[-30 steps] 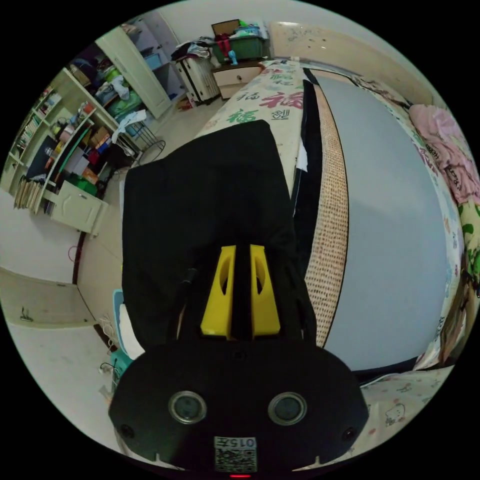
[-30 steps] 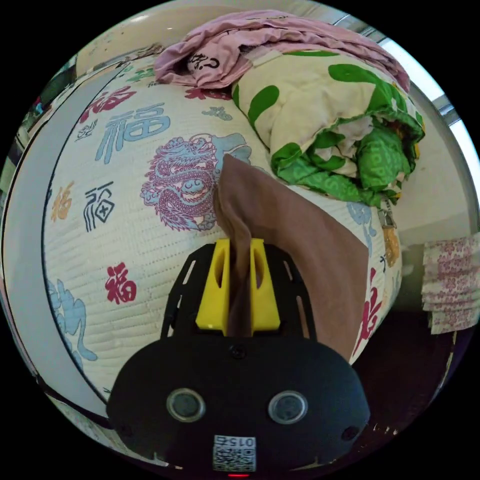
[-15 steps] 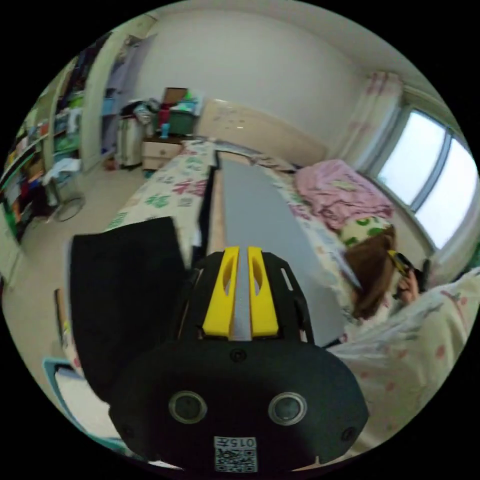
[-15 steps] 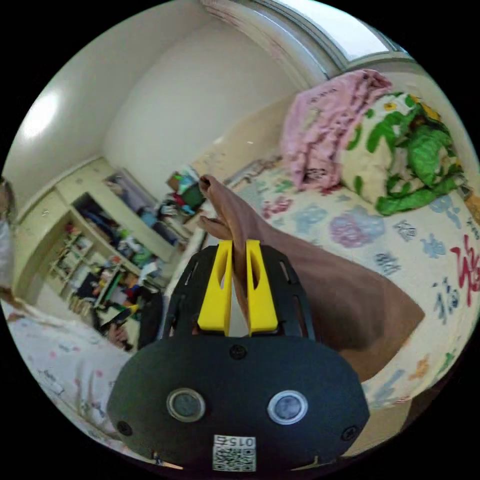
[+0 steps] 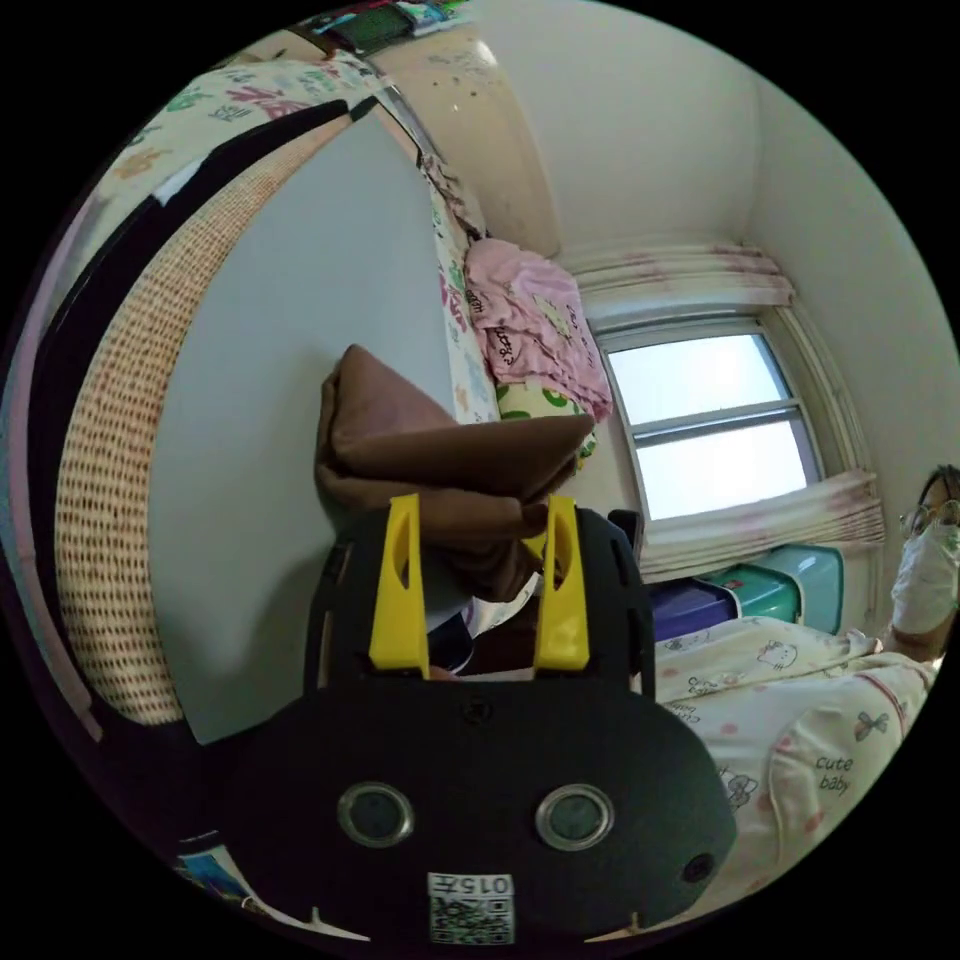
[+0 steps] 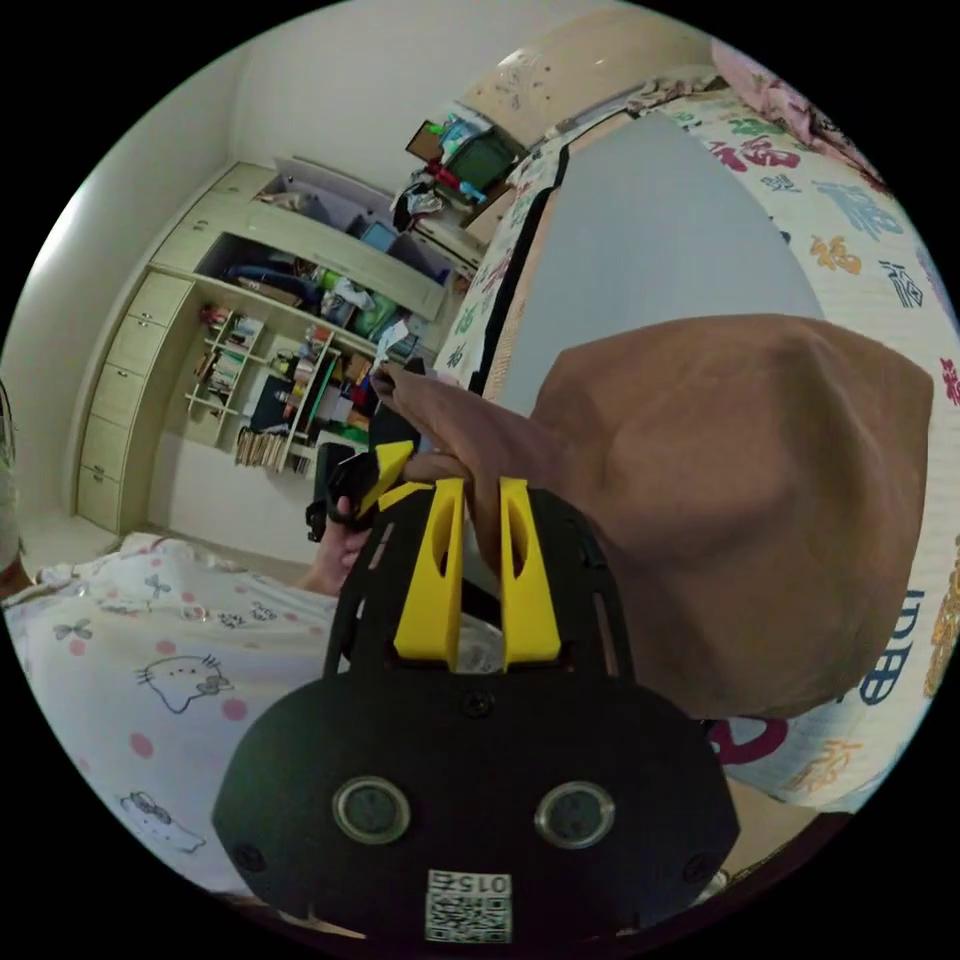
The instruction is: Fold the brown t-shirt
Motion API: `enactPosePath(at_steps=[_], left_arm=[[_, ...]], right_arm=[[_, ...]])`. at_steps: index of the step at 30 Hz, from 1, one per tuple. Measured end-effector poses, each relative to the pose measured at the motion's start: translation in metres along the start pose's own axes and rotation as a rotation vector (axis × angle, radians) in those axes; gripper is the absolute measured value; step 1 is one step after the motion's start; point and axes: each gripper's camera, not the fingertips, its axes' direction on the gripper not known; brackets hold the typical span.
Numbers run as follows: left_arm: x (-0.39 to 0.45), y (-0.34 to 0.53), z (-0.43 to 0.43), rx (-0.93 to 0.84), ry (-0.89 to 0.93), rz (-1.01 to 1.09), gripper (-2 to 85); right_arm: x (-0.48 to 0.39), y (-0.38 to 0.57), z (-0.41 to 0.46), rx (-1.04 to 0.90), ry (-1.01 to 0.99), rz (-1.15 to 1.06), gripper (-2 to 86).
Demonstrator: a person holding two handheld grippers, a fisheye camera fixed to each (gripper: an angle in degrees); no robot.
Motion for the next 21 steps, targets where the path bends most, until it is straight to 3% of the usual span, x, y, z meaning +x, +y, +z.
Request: enactPosePath(at_steps=[6, 11, 14, 21], left_arm=[[-0.001, -0.028, 0.014, -0.172, -0.116, 0.04, 13.3], [0.003, -0.047, 0.029, -0.301, -0.177, 0.059, 11.9], [0.003, -0.054, 0.037, -0.418, -0.271, 0.061, 10.9], [0.013, -0.029, 0.033, -0.596, -0.474, 0.12, 12.5]], right_arm=[[-0.078, 0.022, 0.005, 0.055, -0.009, -0.172, 11.0], [-0.142, 0.027, 0.08, -0.134, 0.161, -0.317, 12.7], [-0.15, 0.032, 0.101, -0.138, 0.208, -0.225, 7.6], [-0.159, 0.056, 0.064, 0.132, 0.225, -0.056, 4.6]])
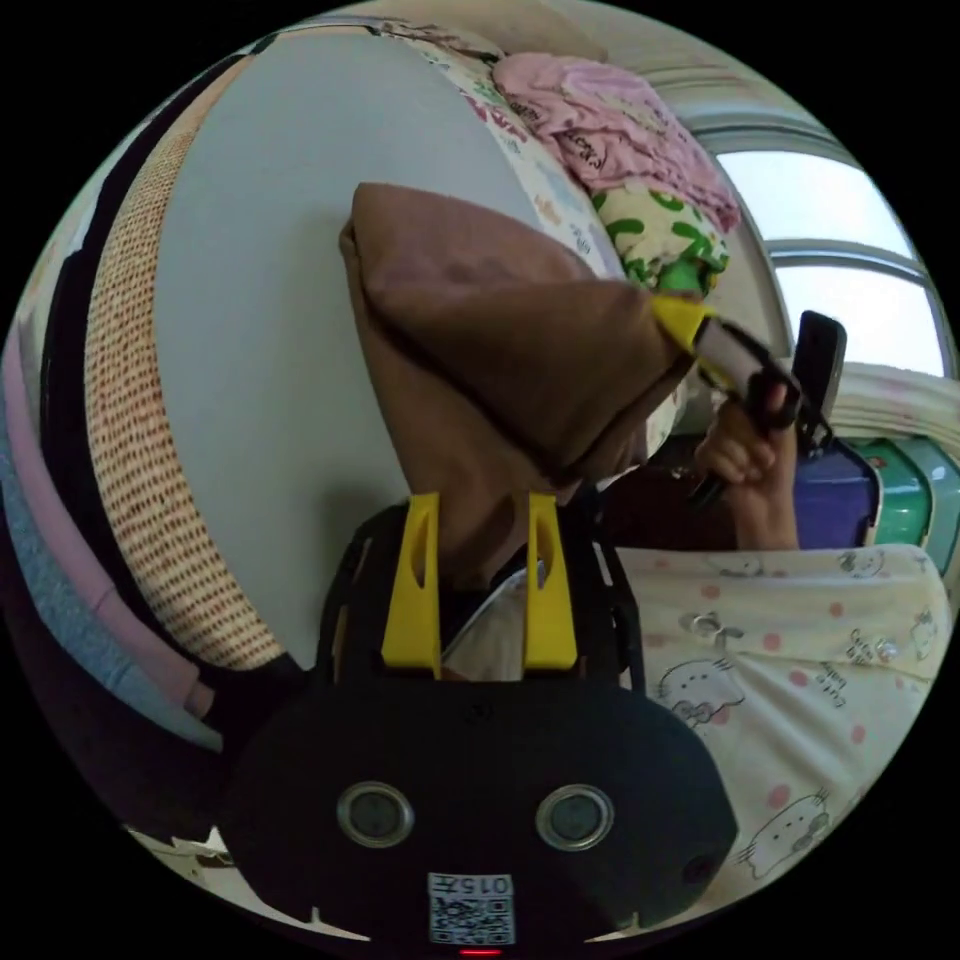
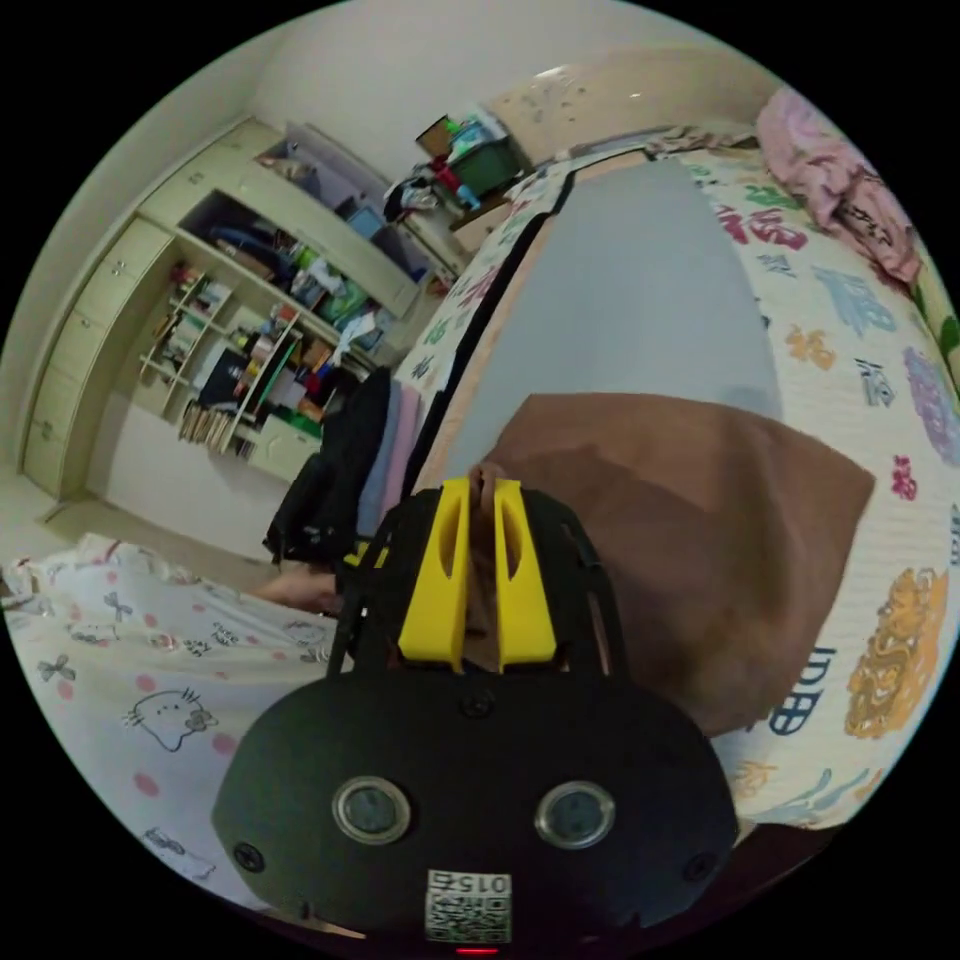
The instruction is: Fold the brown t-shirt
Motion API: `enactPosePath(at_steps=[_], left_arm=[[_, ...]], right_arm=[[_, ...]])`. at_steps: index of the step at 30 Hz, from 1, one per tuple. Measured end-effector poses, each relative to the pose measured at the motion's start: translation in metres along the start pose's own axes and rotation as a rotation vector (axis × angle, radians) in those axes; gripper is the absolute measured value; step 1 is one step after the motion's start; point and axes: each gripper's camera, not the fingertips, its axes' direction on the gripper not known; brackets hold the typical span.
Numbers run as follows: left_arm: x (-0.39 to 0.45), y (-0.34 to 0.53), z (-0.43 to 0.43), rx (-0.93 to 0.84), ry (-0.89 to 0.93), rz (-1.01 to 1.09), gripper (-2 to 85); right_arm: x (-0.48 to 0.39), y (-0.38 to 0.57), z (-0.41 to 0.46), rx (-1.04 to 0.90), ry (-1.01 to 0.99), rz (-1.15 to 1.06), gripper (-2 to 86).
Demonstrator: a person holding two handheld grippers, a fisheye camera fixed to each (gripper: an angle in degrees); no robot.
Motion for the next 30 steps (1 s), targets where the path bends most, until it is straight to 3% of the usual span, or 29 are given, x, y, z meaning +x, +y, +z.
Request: enactPosePath(at_steps=[6, 9, 11, 17, 22, 27, 30], left_arm=[[0.013, 0.013, 0.011, -0.043, -0.05, 0.028, 10.9], [0.021, 0.001, 0.028, -0.133, -0.05, 0.085, 5.9], [0.028, 0.009, 0.019, -0.097, -0.059, 0.122, 3.9], [0.048, 0.092, -0.147, 0.437, -0.141, 0.098, 1.6], [0.12, 0.194, -0.292, 0.854, -0.396, 0.227, 1.0], [0.167, 0.302, -0.357, 1.045, -0.514, 0.319, 0.8], [0.186, 0.36, -0.376, 1.104, -0.49, 0.355, 0.7]], right_arm=[[-0.029, 0.012, -0.021, 0.132, 0.001, 0.033, 4.4], [-0.044, 0.015, -0.028, 0.195, -0.026, 0.04, 4.3], [-0.051, 0.017, -0.044, 0.265, -0.034, 0.041, 4.0], [-0.087, 0.035, -0.161, 0.585, 0.117, -0.021, 3.1], [-0.123, 0.063, -0.235, 0.788, 0.14, -0.104, 2.9], [-0.156, 0.095, -0.256, 0.836, 0.089, -0.229, 2.9], [-0.166, 0.111, -0.265, 0.884, 0.05, -0.281, 3.0]])
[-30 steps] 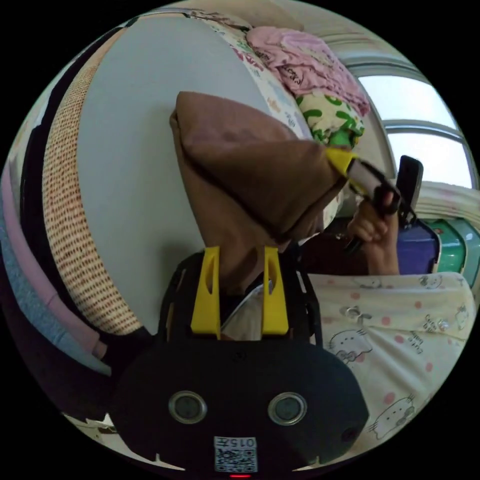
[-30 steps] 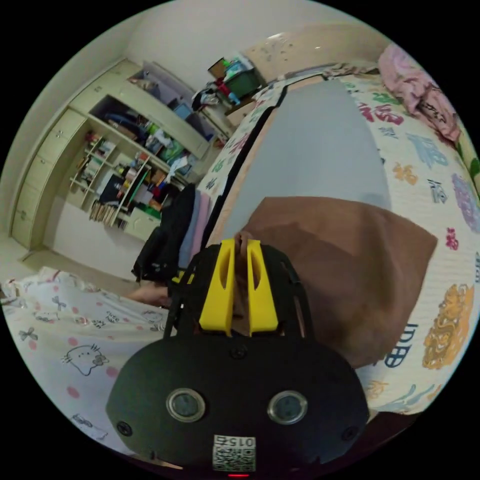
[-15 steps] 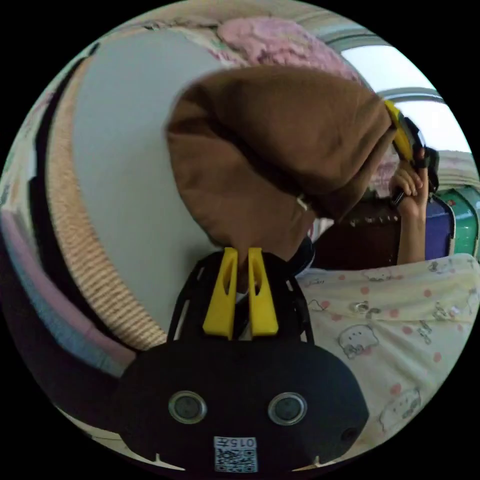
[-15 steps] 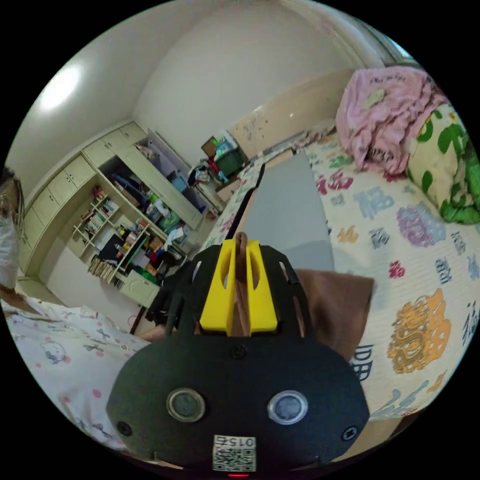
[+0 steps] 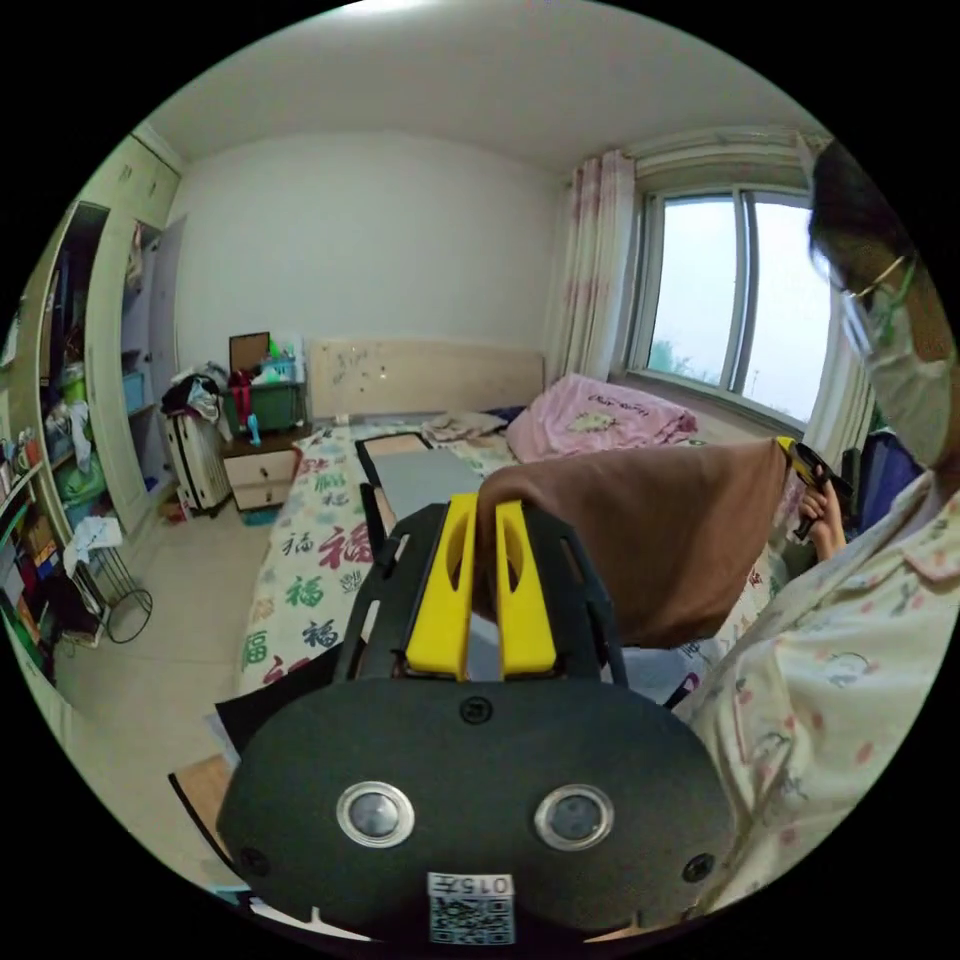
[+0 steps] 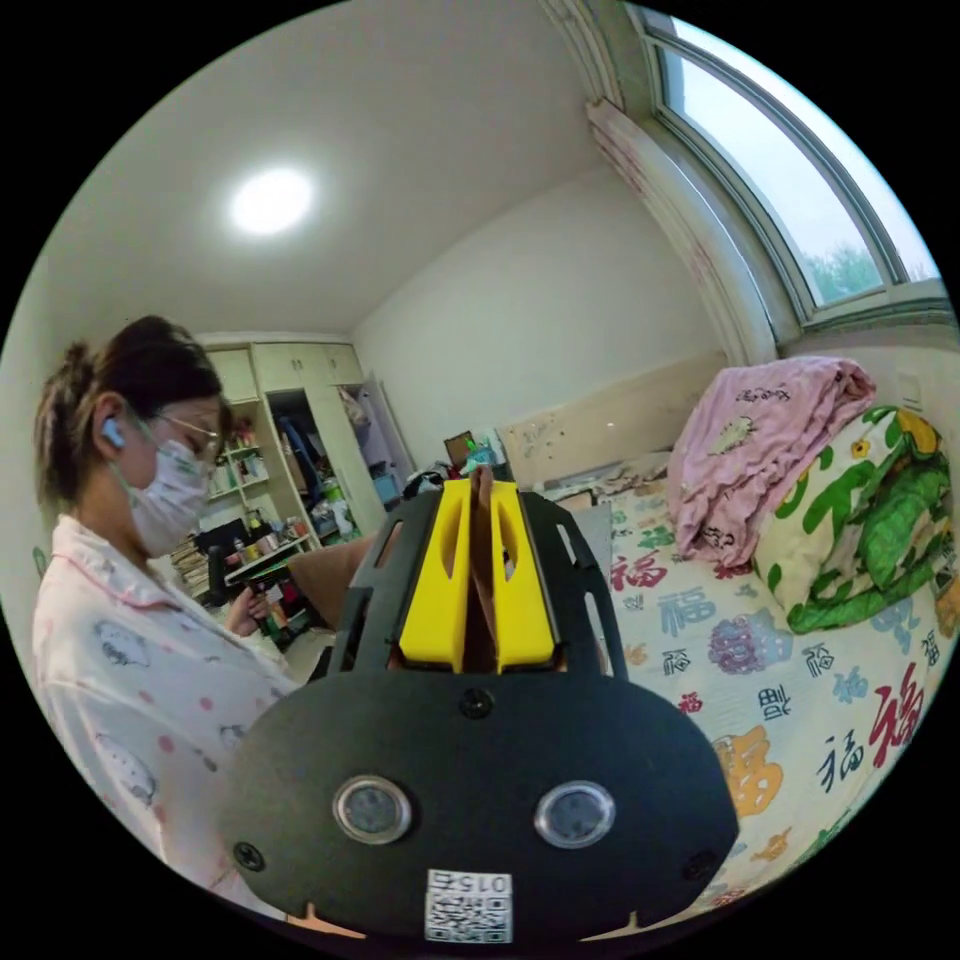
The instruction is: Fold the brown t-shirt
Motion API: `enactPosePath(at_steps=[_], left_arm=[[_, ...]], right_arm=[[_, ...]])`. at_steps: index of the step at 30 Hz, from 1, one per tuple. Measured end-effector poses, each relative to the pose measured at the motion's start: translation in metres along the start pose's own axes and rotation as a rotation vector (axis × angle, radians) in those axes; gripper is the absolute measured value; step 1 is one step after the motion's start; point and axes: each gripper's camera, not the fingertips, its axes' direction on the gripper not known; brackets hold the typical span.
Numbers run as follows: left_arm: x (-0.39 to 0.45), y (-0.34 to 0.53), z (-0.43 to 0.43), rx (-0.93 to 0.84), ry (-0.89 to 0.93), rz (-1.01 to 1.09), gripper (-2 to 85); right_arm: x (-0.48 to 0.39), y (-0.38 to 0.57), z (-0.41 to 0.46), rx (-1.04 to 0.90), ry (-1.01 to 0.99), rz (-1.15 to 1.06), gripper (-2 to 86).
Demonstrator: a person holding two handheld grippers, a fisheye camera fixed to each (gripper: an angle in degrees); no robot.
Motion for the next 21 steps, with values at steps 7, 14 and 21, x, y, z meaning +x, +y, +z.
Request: enactPosePath(at_steps=[7, 14, 21], left_arm=[[0.021, -0.007, -0.008, -0.069, 0.061, 0.002, 0.9], [-0.01, 0.042, 0.194, -0.438, -0.068, -0.169, 2.1], [0.05, 0.028, 0.232, -0.61, -0.093, 0.005, 4.6]], right_arm=[[0.037, -0.007, 0.027, -0.002, 0.034, 0.04, 2.9], [0.207, 0.055, 0.212, -0.352, 0.242, 0.348, 3.5], [0.224, 0.095, 0.276, -0.598, 0.196, 0.088, 3.0]])
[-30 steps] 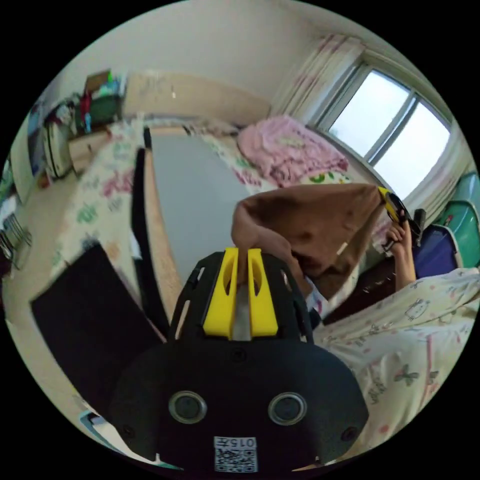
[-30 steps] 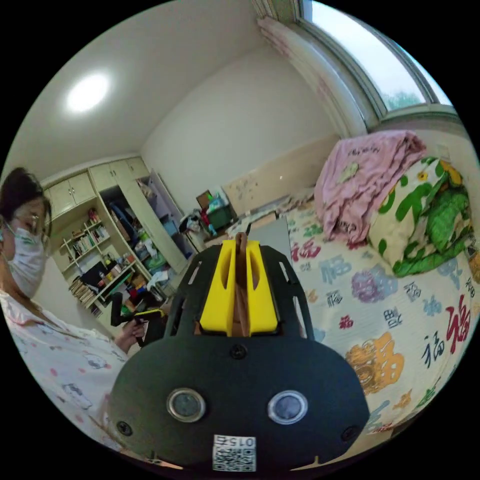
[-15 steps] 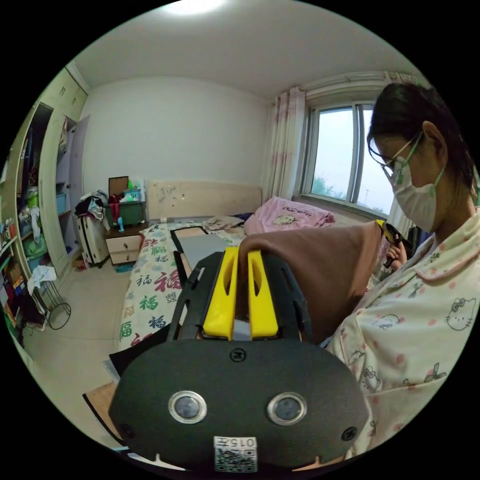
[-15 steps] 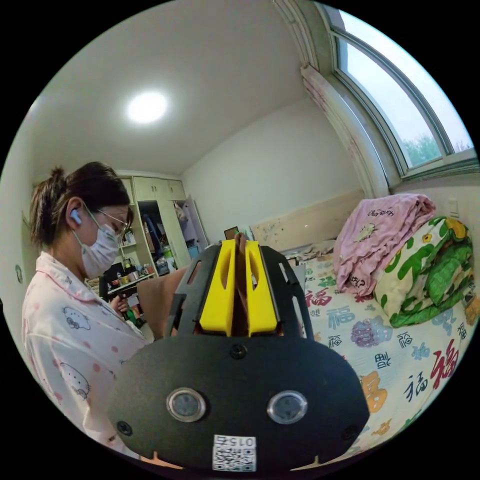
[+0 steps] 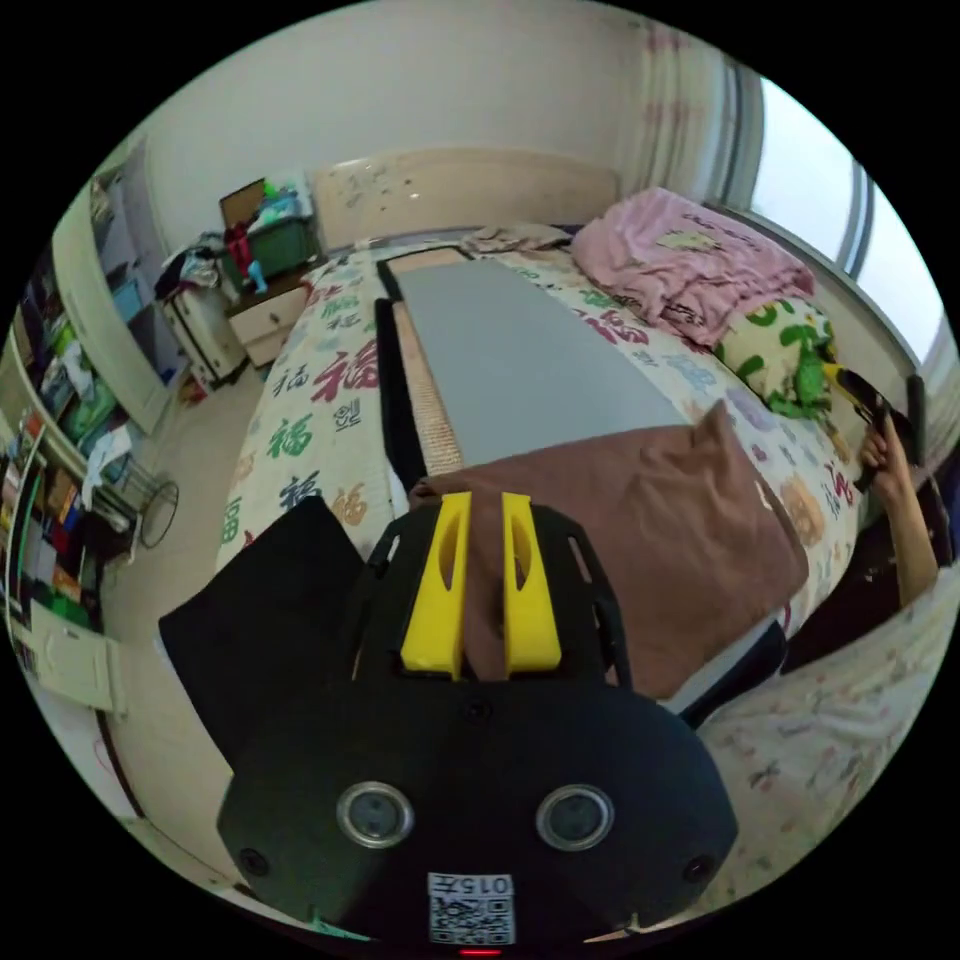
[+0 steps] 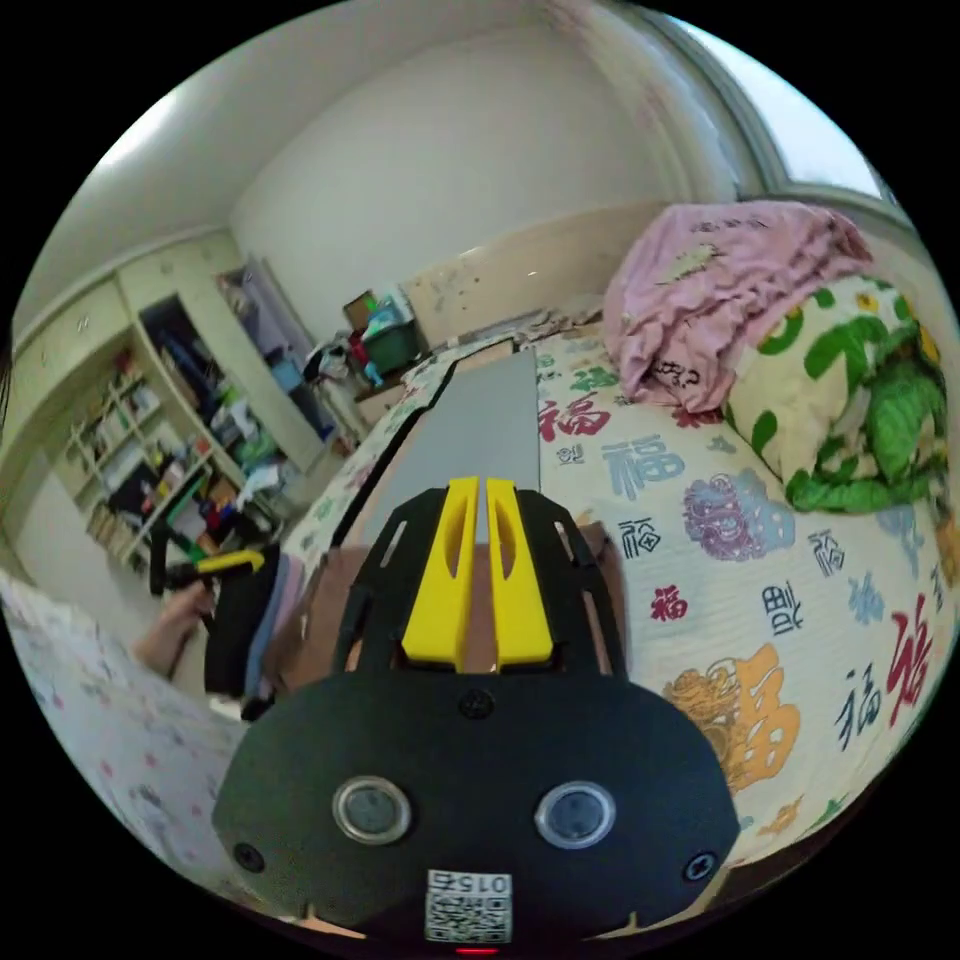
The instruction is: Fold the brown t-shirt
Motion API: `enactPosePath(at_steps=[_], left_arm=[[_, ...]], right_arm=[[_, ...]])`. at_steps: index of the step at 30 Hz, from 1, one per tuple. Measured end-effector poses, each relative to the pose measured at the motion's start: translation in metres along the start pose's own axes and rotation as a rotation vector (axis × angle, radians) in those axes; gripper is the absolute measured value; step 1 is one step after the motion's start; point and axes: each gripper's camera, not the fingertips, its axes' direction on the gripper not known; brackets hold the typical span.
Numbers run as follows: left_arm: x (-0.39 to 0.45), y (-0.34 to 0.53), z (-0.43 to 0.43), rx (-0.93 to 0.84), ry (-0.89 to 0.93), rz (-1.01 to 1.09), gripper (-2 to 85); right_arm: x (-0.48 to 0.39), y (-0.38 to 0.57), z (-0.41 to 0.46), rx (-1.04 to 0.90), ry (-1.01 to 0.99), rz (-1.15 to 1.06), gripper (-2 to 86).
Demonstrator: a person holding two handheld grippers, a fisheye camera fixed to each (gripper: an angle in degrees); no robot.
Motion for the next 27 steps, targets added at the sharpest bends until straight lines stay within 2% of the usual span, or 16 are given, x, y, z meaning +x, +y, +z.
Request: enactPosePath(at_steps=[3, 5, 7, 9, 11, 15, 17, 20, 23, 27], left_arm=[[0.009, 0.002, 0.002, -0.115, 0.131, 0.074, 5.3], [0.011, 0.006, 0.006, -0.175, 0.173, 0.062, 5.8], [0.005, 0.016, 0.015, -0.257, 0.155, -0.066, 7.1], [0.0, 0.025, 0.022, -0.353, 0.084, -0.215, 8.4], [0.007, 0.032, 0.02, -0.37, 0.092, -0.291, 9.3], [0.037, 0.028, 0.005, -0.374, 0.068, -0.365, 11.2], [0.045, 0.016, 0.001, -0.366, 0.029, -0.365, 11.9], [0.04, -0.013, -0.001, -0.383, 0.074, -0.386, 12.6], [0.047, -0.038, 0.024, -0.522, -0.043, -0.204, 10.8], [0.028, -0.052, 0.035, -0.511, 0.138, -0.236, 4.5]], right_arm=[[0.035, 0.017, 0.034, -0.189, -0.083, 0.056, 4.7], [0.064, 0.033, 0.043, -0.177, 0.004, 0.194, 5.7], [0.098, 0.053, 0.045, -0.123, 0.088, 0.36, 6.6], [0.136, 0.075, 0.055, -0.175, 0.17, 0.521, 8.3], [0.157, 0.087, 0.067, -0.254, 0.242, 0.58, 9.8], [0.191, 0.098, 0.1, -0.431, 0.281, 0.607, 13.2], [0.204, 0.099, 0.112, -0.447, 0.262, 0.613, 13.4], [0.224, 0.093, 0.127, -0.497, 0.28, 0.59, 12.6], [0.242, 0.087, 0.141, -0.58, 0.309, 0.525, 10.7], [0.262, 0.088, 0.141, -0.618, 0.287, 0.449, 5.9]])
